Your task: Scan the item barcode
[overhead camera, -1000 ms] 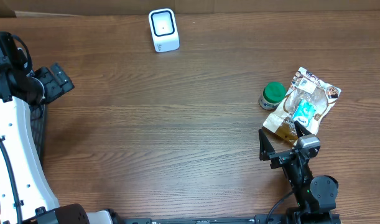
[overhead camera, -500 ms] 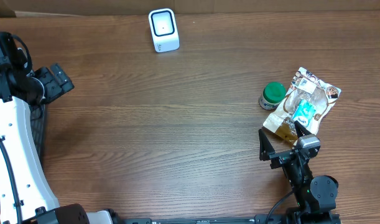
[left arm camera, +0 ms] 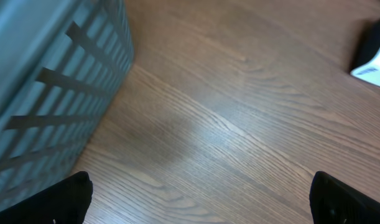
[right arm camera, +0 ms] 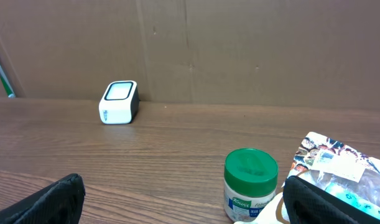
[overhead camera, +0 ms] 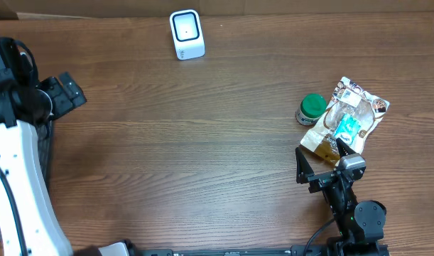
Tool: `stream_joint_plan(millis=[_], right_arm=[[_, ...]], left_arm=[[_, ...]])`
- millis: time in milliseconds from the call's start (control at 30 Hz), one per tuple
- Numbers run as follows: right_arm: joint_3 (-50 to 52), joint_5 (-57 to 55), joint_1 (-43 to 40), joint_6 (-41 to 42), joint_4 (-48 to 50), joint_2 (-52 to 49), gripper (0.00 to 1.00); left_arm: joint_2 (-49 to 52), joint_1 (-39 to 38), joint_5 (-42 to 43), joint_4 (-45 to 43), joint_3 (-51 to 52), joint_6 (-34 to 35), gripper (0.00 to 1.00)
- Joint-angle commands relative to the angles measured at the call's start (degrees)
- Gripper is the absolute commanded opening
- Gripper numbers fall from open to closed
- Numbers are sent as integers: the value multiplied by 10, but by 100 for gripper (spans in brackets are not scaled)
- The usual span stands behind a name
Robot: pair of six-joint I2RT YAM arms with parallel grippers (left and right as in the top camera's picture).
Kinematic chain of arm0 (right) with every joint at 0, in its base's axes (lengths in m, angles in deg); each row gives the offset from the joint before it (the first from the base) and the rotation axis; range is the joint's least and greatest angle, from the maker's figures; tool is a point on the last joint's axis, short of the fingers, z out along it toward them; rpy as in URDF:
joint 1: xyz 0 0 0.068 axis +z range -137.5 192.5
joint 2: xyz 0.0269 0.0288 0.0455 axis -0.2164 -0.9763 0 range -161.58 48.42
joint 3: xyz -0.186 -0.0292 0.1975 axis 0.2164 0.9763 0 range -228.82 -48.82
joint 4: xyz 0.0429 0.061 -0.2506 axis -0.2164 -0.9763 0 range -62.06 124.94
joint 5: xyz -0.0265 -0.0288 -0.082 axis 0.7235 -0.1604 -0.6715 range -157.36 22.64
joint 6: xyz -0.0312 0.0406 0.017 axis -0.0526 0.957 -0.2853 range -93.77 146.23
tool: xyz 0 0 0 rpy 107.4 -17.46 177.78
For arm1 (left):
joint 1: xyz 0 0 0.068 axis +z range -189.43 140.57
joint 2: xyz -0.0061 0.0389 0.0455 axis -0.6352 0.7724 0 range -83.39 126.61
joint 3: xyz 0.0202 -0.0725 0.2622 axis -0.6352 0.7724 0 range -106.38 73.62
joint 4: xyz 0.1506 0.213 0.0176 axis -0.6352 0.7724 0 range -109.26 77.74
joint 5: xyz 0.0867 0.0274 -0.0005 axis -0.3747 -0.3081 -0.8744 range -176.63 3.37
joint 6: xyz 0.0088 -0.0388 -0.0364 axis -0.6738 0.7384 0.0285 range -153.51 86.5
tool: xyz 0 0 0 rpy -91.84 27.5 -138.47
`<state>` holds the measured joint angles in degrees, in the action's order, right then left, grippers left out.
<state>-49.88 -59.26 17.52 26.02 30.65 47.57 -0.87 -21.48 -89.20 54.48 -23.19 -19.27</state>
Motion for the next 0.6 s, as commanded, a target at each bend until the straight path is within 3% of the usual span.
stream_joint_plan(millis=[0,200,300,367,567], right_arm=[[6,-5,4,-3,1,7,100],[6,-5,4,-3,1,7,100],[6,-5,4,-3,1,7,100],[6,-5,4,-3,1,7,100],[6,-5,4,-3,1,7,100]], left_arm=[[-48,-21,-30,0,-4,-30,100],[-109,-78,-31,-4,15,-30,100],[-142,-104,-38,-47,49,-31,100],[-172,-119,-28,-117,96,-30,99],[-289,-139,71,-446,322,-56,99]])
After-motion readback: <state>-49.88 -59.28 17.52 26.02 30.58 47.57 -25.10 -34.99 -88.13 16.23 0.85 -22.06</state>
